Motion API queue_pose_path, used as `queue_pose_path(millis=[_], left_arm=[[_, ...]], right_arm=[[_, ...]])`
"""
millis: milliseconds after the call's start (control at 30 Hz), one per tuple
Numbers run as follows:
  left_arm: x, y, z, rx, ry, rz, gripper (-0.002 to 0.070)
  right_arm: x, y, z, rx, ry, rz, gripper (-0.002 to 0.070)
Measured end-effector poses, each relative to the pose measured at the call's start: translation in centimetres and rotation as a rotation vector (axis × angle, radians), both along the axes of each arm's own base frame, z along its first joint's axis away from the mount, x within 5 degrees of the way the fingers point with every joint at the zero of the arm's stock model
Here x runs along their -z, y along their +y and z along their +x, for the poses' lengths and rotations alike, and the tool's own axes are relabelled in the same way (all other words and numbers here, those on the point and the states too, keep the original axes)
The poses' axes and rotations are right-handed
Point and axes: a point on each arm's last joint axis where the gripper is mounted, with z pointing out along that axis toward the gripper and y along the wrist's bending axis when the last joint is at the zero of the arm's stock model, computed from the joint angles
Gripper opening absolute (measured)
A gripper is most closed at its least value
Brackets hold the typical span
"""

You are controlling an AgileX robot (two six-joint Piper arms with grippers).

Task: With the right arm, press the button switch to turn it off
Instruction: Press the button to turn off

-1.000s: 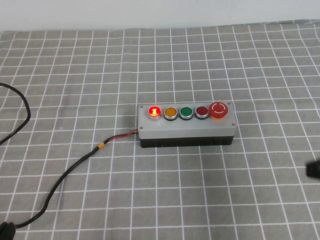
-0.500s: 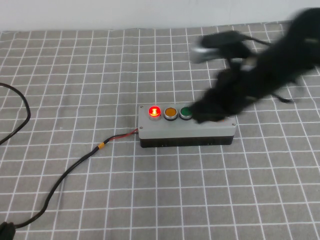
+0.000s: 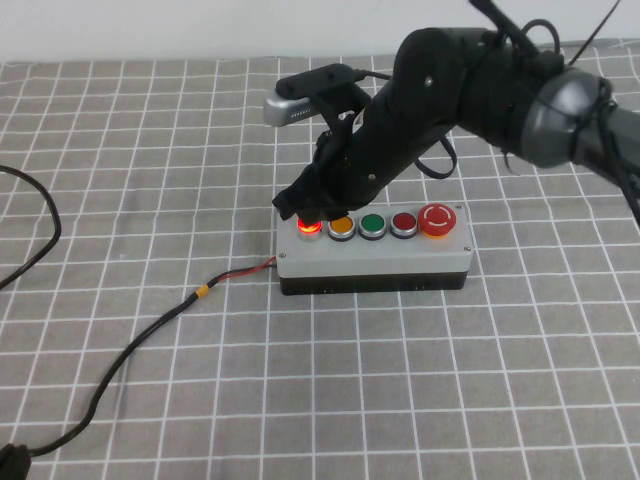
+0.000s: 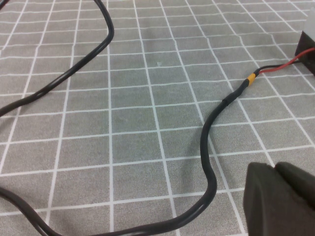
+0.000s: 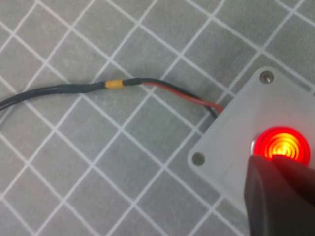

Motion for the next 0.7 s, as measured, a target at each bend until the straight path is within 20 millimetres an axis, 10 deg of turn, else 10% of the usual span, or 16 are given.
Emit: queue_pose_path(millis=[700], left_arm=[[0.0,0.0,0.0,0.0,0.0,0.0,-0.0003]], right_arm=[[1.8,0.5,1.4,0.015,-0.048,-0.018,-0.0016]])
